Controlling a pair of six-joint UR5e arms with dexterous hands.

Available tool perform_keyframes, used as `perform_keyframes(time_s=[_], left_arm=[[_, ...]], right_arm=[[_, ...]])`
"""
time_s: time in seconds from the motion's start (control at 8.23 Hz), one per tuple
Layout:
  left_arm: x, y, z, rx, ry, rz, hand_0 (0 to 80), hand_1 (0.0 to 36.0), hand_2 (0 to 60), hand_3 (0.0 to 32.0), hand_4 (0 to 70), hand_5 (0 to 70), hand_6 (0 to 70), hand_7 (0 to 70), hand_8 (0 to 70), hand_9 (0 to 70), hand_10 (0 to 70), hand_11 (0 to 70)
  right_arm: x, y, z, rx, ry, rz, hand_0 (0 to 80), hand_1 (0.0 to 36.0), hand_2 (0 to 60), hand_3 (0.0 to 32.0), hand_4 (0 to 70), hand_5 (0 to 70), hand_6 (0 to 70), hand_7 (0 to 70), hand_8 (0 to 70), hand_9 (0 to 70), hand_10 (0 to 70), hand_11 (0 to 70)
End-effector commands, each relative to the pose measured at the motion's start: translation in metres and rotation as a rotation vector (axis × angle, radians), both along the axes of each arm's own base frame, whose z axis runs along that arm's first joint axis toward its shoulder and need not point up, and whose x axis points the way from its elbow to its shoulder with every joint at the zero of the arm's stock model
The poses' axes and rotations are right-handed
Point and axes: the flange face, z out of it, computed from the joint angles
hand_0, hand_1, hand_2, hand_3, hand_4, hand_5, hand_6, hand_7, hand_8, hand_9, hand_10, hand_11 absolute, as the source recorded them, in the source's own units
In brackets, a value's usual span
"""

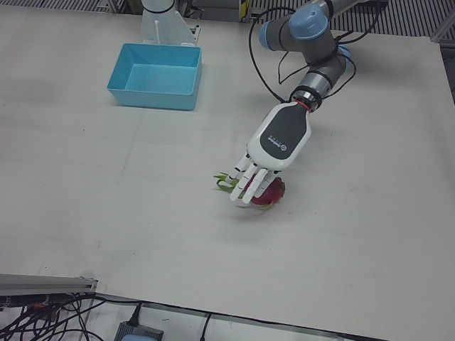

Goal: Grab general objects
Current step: 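Move the left hand down to the pink dragon fruit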

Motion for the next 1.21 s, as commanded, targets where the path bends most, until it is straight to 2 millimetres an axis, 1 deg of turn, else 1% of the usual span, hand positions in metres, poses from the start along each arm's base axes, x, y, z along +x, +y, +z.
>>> perform_keyframes(time_s=[0.0,0.12,0.24,0.36,0.49,0.61,0.73,0.85,0.97,1.09], left_arm=[[0.041,-0.011,0.032,-0.085,-0.069,-0.022,52.7,16.6,0.0,31.2,3.1,0.0,0.0,0.2,0.0,0.0,0.0,0.0],[0.04,-0.013,0.047,-0.109,-0.088,-0.041,52.8,16.9,0.0,32.0,0.7,0.0,0.0,0.0,0.0,0.0,0.0,0.0],[0.041,-0.015,0.057,-0.126,-0.102,-0.061,52.9,16.8,0.0,32.0,1.2,0.0,0.0,0.0,0.0,0.0,0.0,0.0],[0.048,-0.012,0.062,-0.129,-0.121,-0.052,52.7,16.3,0.0,32.0,0.8,0.0,0.0,0.0,0.0,0.0,0.0,0.0],[0.05,-0.011,0.061,-0.121,-0.144,-0.052,52.5,16.2,0.0,32.0,0.1,0.0,0.0,0.0,0.0,0.0,0.0,0.0],[0.059,-0.01,0.059,-0.131,-0.163,-0.037,52.3,16.1,0.0,32.0,0.0,0.0,0.0,0.0,0.0,0.0,0.0,0.0],[0.071,-0.007,0.068,-0.147,-0.182,-0.022,52.6,16.7,0.0,32.0,0.0,0.0,0.0,0.0,0.0,0.0,0.0,0.0],[0.069,-0.007,0.072,-0.153,-0.184,-0.05,53.4,17.5,0.0,32.0,0.0,0.0,0.0,0.0,0.0,0.0,0.0,0.0],[0.076,-0.004,0.078,-0.16,-0.195,-0.042,52.6,16.3,0.0,32.0,0.0,0.0,0.0,0.0,0.0,0.0,0.0,0.0],[0.088,0.0,0.088,-0.173,-0.211,-0.022,52.0,15.8,0.0,32.0,0.0,0.0,0.0,0.0,0.0,0.0,0.0,0.0]], right_arm=[[0.0,0.0,0.0,0.0,0.0,0.0,0.0,0.0,0.0,0.0,0.0,0.0,0.0,0.0,0.0,0.0,0.0,0.0],[0.0,0.0,0.0,0.0,0.0,0.0,0.0,0.0,0.0,0.0,0.0,0.0,0.0,0.0,0.0,0.0,0.0,0.0],[0.0,0.0,0.0,0.0,0.0,0.0,0.0,0.0,0.0,0.0,0.0,0.0,0.0,0.0,0.0,0.0,0.0,0.0],[0.0,0.0,0.0,0.0,0.0,0.0,0.0,0.0,0.0,0.0,0.0,0.0,0.0,0.0,0.0,0.0,0.0,0.0],[0.0,0.0,0.0,0.0,0.0,0.0,0.0,0.0,0.0,0.0,0.0,0.0,0.0,0.0,0.0,0.0,0.0,0.0],[0.0,0.0,0.0,0.0,0.0,0.0,0.0,0.0,0.0,0.0,0.0,0.0,0.0,0.0,0.0,0.0,0.0,0.0],[0.0,0.0,0.0,0.0,0.0,0.0,0.0,0.0,0.0,0.0,0.0,0.0,0.0,0.0,0.0,0.0,0.0,0.0],[0.0,0.0,0.001,-0.002,0.0,0.0,0.0,0.0,0.0,0.0,0.0,0.0,0.0,0.0,0.0,0.0,0.0,0.0],[0.0,0.0,0.0,0.0,0.0,0.0,0.0,0.0,0.0,0.0,0.0,0.0,0.0,0.0,0.0,0.0,0.0,0.0],[0.0,0.0,0.0,0.0,0.0,0.0,0.0,0.0,0.0,0.0,0.0,0.0,0.0,0.0,0.0,0.0,0.0,0.0]])
